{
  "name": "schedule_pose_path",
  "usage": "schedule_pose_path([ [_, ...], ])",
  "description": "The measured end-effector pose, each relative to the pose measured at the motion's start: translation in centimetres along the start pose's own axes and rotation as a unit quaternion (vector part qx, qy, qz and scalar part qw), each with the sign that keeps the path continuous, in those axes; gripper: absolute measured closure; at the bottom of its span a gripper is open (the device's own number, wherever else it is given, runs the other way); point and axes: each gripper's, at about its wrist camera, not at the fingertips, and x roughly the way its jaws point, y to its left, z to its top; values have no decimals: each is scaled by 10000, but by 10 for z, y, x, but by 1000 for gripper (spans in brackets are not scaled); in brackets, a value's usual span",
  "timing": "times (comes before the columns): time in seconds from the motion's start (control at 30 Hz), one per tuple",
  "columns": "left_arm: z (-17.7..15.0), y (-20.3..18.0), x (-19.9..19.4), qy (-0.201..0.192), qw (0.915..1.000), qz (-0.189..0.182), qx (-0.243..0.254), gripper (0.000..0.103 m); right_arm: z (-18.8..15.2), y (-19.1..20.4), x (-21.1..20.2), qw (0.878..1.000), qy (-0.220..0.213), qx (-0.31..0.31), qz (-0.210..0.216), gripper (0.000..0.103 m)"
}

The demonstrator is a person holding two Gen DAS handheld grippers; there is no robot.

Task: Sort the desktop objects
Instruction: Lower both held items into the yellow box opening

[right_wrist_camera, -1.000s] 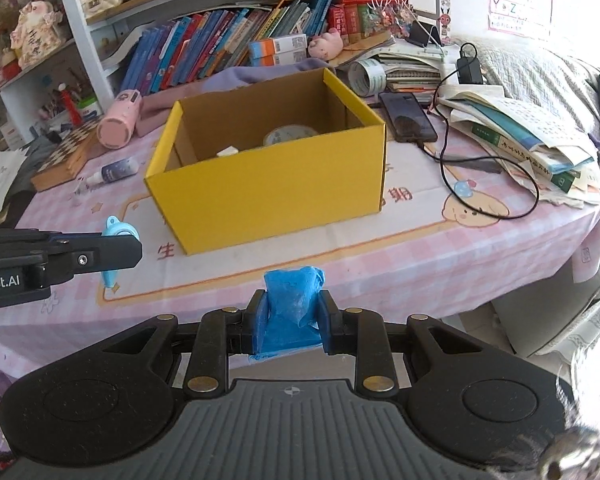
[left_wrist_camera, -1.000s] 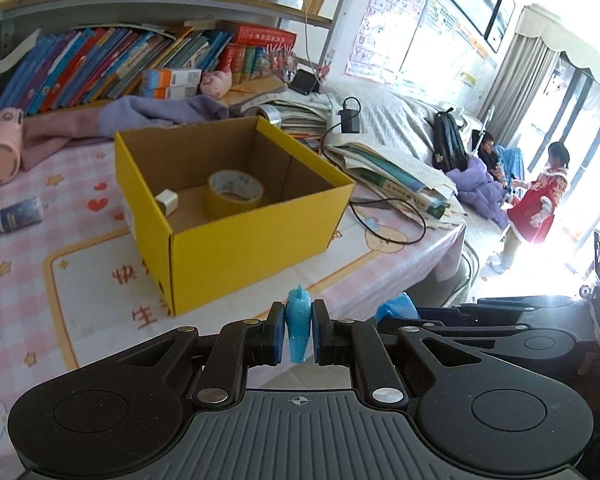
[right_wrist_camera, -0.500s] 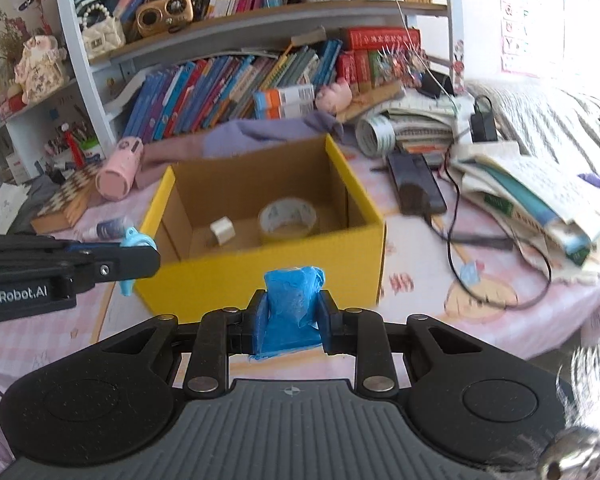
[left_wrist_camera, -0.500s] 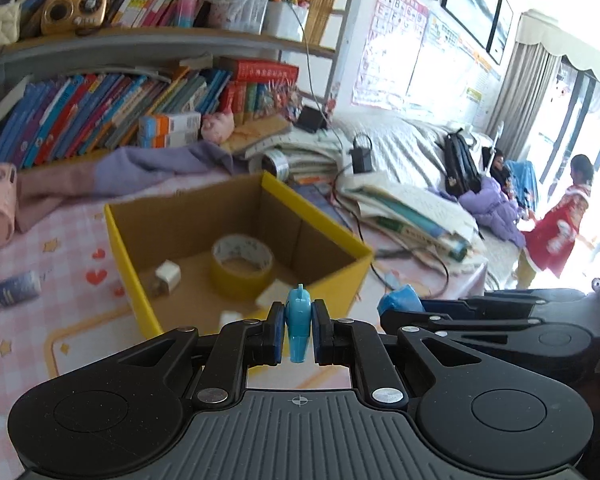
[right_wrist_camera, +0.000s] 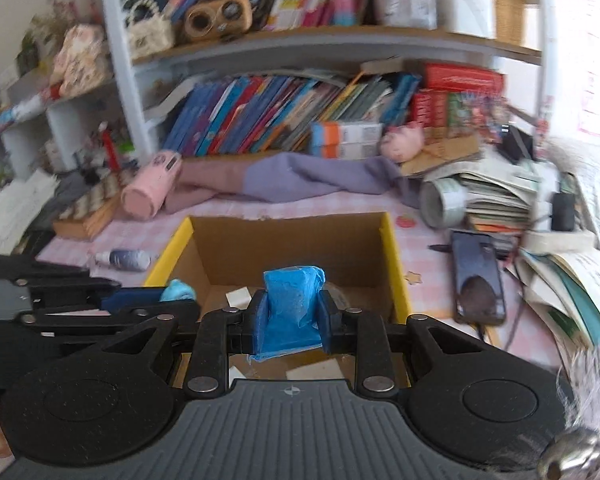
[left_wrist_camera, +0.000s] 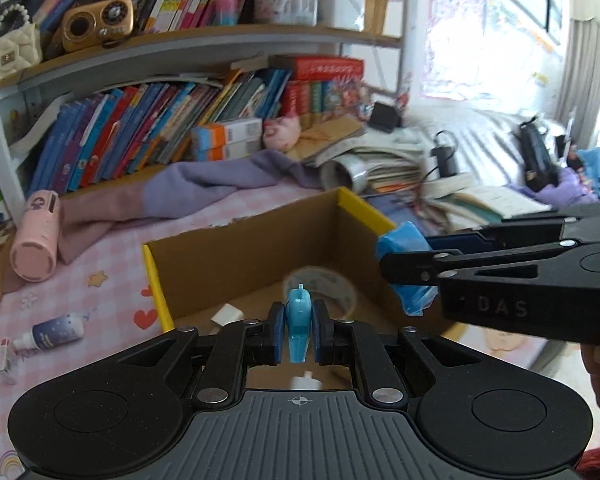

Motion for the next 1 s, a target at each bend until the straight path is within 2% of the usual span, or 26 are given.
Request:
schedule_pose_path([
  [0.17,-4,1,32,401,9985,357,133,90,1,-6,33,9989,366,-255,163,79],
  [0.37,-9,3,53,633,9962,580,144,90,2,-7,63,9948,725,-610,359,79],
  [0.67,-13,5,71,988,9924,728,103,90,-2,-12,95,9871,1287,-750,591,79],
  [0.87,-15,1,79,1148,9909,682,143,90,-7,-16,106,9835,1510,-700,704,79],
  [1.0,-14,1,74,1063,9927,574,62,90,-8,-19,107,9825,1568,-696,729,79],
])
